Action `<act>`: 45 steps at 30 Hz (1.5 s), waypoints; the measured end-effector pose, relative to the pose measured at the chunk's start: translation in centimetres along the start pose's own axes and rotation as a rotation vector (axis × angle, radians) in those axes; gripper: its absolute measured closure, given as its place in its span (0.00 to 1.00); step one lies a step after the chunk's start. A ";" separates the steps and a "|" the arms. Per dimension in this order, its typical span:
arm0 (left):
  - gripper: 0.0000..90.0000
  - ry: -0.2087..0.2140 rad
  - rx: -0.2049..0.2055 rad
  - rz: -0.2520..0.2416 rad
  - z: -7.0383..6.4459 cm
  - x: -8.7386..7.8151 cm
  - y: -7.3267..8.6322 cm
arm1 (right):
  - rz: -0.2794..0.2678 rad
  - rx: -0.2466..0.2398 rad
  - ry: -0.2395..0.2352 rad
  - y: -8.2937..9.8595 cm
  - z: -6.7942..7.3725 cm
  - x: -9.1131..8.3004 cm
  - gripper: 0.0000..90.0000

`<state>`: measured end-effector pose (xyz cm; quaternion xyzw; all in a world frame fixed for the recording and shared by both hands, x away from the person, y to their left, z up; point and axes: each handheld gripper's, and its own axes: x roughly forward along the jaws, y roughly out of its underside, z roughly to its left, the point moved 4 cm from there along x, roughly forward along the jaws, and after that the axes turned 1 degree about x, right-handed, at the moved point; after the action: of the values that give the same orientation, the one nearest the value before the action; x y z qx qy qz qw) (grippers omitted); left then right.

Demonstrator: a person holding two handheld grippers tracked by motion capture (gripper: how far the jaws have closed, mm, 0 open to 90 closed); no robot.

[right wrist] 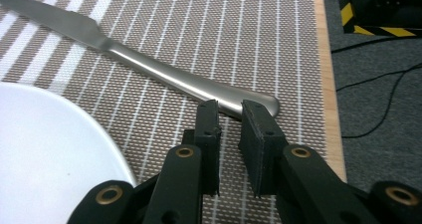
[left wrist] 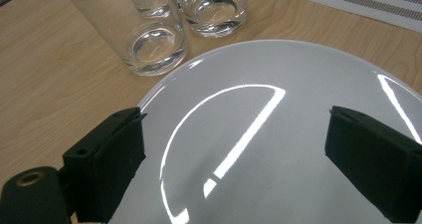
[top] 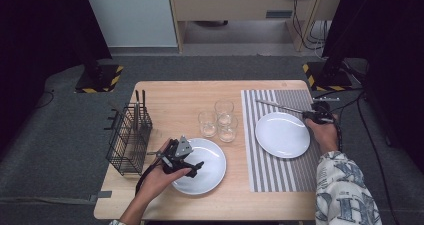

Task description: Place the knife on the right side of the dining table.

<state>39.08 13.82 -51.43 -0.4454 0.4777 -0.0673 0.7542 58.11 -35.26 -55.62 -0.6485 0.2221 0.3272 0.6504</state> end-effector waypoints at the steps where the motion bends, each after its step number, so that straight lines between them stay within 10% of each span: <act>1: 0.09 0.001 0.000 0.000 0.0 0.0 0.0 | 0.004 0.002 0.007 0.0 -0.1 0.0 0.86; 45: 0.09 0.009 -0.009 0.020 -0.3 0.7 0.4 | -0.028 0.041 0.006 -2.0 -0.9 2.2 0.73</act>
<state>39.14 13.51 -52.20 -0.4437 0.4858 -0.0599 0.7507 61.14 -35.76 -55.81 -0.6390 0.2214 0.3114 0.6676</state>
